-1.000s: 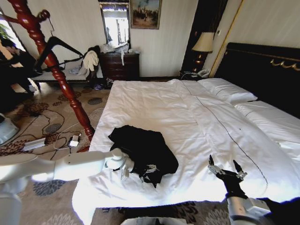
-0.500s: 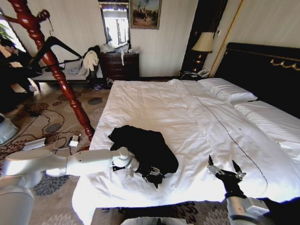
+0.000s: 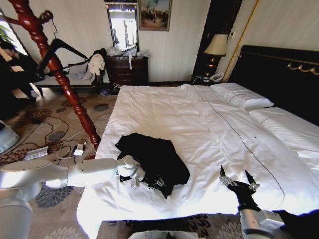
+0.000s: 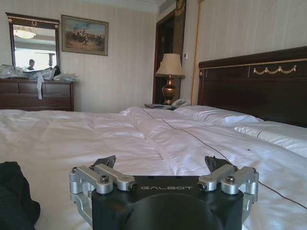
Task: Pick up the clothes from the bed and hang them on the clothes hanger.
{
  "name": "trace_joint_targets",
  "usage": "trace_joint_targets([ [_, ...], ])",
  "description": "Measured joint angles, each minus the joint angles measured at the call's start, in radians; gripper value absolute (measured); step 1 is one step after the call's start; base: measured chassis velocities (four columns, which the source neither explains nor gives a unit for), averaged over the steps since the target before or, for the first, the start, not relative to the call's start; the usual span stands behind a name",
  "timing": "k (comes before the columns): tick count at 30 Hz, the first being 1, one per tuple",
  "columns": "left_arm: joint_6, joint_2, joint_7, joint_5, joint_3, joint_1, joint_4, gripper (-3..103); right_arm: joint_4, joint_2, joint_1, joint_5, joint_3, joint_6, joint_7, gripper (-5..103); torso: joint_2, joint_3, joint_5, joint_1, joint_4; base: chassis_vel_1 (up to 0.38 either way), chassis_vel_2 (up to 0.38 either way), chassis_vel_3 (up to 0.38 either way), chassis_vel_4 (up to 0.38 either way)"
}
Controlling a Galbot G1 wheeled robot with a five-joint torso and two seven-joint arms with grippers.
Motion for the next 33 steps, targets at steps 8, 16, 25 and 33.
trace_joint_targets([
  [8,0.015,-0.011,-0.001,-0.056,-0.013,0.001,0.023,0,0.001,-0.006,-0.003,0.004,0.000,0.000,0.005,100,0.000,0.000,0.0000,0.000,0.0000,0.000,0.000,0.000,0.000],
  [16,0.078,0.020,-0.007,-0.233,-0.158,0.014,0.058,0,0.008,-0.025,0.002,0.033,0.001,-0.007,0.009,100,0.000,0.000,0.0000,0.000,0.0002,0.000,0.000,0.000,0.000],
  [25,0.177,0.044,-0.031,-0.433,-0.235,-0.007,-0.005,0,0.009,-0.040,-0.002,0.038,0.004,-0.010,0.011,100,0.000,0.000,0.0001,0.000,-0.0001,0.000,0.000,0.000,0.000],
  [33,0.291,0.080,-0.102,-0.621,-0.403,0.031,0.006,0,0.024,-0.063,-0.003,0.080,0.004,-0.028,0.015,100,0.000,0.000,-0.0001,0.000,0.0000,0.000,0.000,0.000,0.000],
])
